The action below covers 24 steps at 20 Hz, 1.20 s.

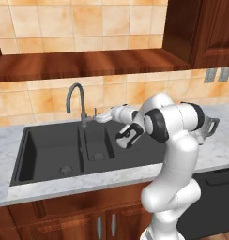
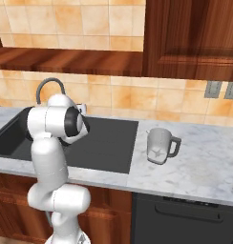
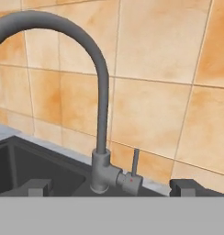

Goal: Turn on the sink faucet and place the jug under the water for a few seconds to fill it up.

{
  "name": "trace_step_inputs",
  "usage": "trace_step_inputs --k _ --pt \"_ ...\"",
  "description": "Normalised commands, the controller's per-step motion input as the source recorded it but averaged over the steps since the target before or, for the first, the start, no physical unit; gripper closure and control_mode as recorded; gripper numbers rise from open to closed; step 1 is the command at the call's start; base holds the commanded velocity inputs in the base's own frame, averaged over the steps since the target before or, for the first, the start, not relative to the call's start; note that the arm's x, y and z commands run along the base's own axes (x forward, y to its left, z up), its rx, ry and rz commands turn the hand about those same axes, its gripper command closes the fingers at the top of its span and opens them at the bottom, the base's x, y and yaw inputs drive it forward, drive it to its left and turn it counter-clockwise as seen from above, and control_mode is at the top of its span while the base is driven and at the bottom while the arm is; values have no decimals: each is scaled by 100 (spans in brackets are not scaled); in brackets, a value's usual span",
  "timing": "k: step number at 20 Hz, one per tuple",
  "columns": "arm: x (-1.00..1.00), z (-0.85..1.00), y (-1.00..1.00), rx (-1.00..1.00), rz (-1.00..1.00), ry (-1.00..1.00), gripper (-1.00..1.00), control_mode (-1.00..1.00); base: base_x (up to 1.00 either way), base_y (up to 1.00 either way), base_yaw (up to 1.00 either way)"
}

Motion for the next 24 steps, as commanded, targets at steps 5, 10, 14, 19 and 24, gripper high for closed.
trace_step_inputs --k 5,10,14,19,24 --pt "28 -66 -7 11 8 -15 -100 -100 0 0 0" --pt "32 -65 -5 10 9 -12 -100 -100 0 0 0" --pt "38 -63 0 8 8 -10 -100 -100 0 0 0" --pt "33 -59 -9 9 9 -13 -100 -100 0 0 0" --pt "34 -52 -12 10 10 -17 -100 -100 0 0 0"
